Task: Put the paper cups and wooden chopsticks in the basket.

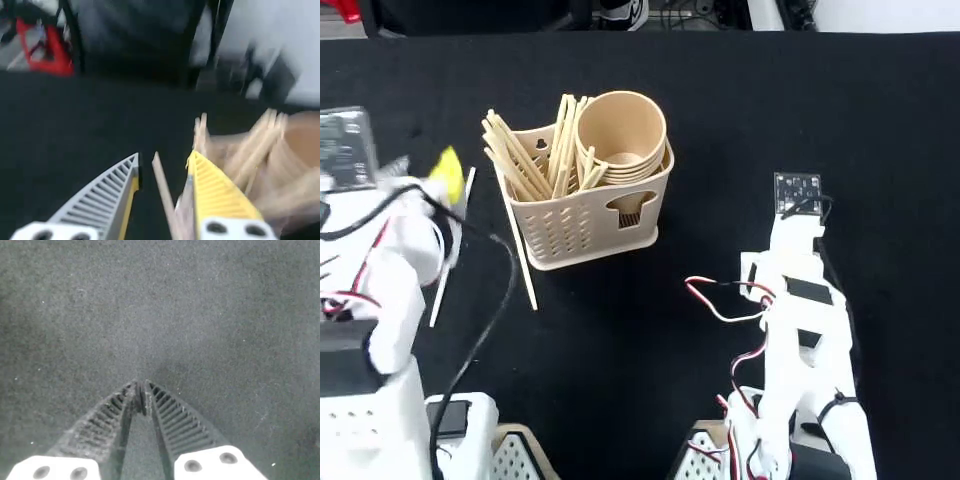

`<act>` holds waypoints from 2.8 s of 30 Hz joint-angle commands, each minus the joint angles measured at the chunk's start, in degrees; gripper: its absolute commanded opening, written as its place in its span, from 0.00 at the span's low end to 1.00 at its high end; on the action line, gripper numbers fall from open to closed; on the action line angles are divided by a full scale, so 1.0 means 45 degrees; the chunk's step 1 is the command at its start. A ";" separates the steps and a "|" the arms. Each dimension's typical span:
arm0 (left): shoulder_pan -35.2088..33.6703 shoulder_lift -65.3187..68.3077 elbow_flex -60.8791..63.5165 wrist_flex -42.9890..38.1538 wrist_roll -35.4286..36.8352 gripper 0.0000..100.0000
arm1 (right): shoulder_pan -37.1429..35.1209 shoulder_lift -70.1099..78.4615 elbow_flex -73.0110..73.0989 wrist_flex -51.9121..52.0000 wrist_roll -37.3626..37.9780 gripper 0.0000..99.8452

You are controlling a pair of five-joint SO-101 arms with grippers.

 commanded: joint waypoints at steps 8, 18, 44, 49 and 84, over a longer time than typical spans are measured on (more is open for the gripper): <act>-0.2139 0.6095 -0.1319 0.1211 -0.3223 0.17 | -0.0117 -0.0010 -0.0049 -0.0195 0.0098 0.02; -0.2471 1.0315 -0.1338 -0.0840 -0.3184 0.17 | -0.0117 -0.0010 -0.0049 -0.0195 0.0098 0.02; -0.1944 1.6078 -0.1221 -0.6037 -0.3263 0.15 | -0.0117 -0.0010 -0.0049 -0.0195 0.0098 0.02; -0.2393 1.6020 -0.1241 -0.6076 -0.3263 0.02 | -0.0117 -0.0010 -0.0049 -0.0195 0.0098 0.02; -0.2100 -0.9006 1.1321 -1.1331 -0.0664 0.03 | -0.0117 -0.0010 -0.0049 -0.0195 0.0098 0.02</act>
